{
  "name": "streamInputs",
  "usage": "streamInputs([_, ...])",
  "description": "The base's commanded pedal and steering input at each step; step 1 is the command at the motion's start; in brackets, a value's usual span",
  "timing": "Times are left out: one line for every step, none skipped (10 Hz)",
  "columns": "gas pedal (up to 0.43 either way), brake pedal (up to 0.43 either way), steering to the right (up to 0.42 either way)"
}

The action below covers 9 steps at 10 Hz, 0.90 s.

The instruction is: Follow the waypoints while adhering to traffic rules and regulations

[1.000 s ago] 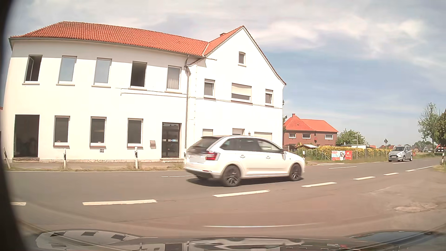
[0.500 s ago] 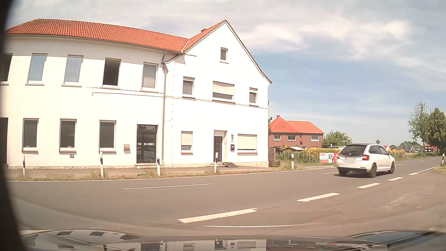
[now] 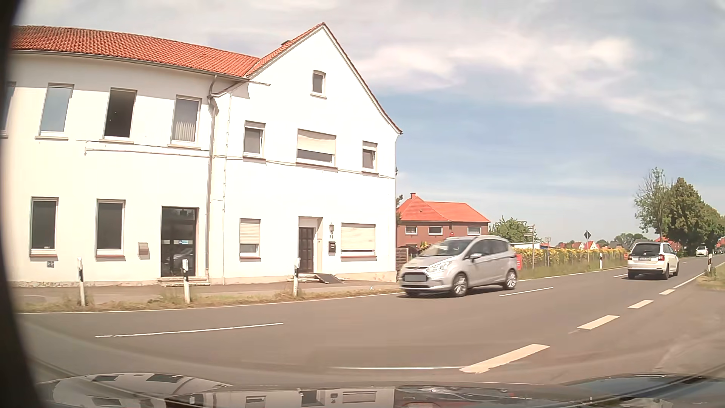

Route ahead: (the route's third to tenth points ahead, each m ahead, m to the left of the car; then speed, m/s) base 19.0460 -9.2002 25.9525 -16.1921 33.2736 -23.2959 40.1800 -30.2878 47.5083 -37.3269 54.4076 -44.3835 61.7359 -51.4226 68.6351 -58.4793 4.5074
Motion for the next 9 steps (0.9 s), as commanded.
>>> streamInputs([0.350,0.000,0.244])
streamInputs([0.358,0.000,0.256])
streamInputs([0.370,0.000,0.273])
streamInputs([0.370,0.000,0.290])
streamInputs([0.370,0.000,0.293])
streamInputs([0.370,0.000,0.290])
streamInputs([0.370,0.000,0.286])
streamInputs([0.378,0.000,0.282])
streamInputs([0.390,0.000,0.279])
